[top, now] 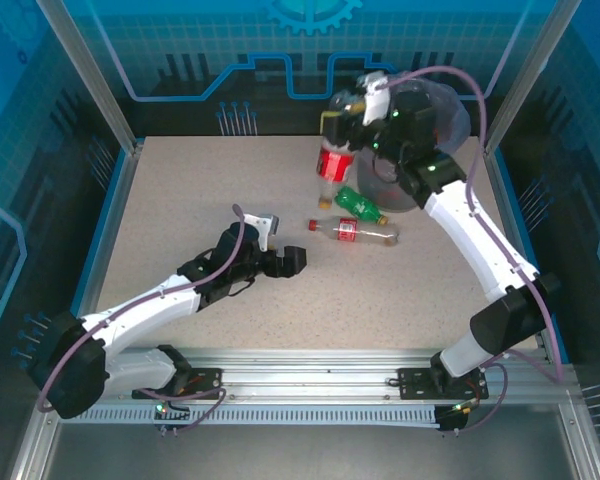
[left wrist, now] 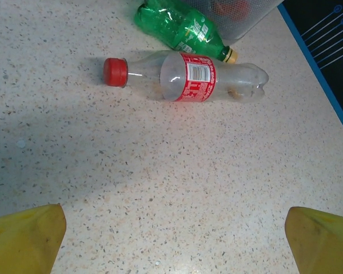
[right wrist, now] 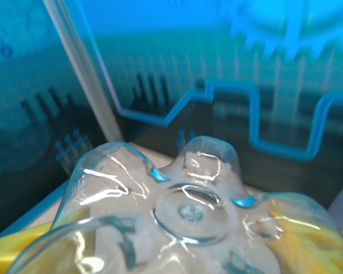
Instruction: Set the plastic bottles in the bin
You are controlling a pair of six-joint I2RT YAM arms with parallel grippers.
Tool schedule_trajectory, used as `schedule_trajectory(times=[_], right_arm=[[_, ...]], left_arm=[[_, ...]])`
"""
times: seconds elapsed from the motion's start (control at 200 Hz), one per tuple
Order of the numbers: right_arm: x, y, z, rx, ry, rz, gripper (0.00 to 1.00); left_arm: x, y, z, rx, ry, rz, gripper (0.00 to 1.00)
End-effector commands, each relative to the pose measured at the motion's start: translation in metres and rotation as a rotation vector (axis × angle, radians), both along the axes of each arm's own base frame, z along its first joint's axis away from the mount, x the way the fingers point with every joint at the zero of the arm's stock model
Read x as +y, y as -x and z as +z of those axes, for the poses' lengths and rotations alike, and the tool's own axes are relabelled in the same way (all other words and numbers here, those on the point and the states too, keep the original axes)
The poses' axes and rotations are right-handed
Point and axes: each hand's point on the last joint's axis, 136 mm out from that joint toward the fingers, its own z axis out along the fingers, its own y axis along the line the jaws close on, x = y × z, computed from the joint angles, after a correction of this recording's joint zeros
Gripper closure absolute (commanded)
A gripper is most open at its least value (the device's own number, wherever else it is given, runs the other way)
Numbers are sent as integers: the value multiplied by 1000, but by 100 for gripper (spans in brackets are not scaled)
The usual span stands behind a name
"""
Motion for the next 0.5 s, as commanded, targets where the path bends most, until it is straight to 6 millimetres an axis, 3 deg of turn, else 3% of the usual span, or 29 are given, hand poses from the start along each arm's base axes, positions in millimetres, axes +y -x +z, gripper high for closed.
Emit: schedule_trajectory(times=[0.0,0.115,0.25,0.375,0.495], right_arm=[[-34,-9,63,-230,22,-115,45],[-72,-19,103,-381,-23,-258,49],[-120,-34,123,-466,-74,-424,49],[-149,-51,122,-491,-54,-547,50],[-157,-73,101,-441,0,-587,50]], left_arm=[[-3,0,-4,29,24,-2,1],[-6,0,-7,47,23,-15,1],[-6,2,-8,51,27,-17,1],[-4,4,-9,53,25,-15,1],[-3,5,-10,56,27,-13,1]])
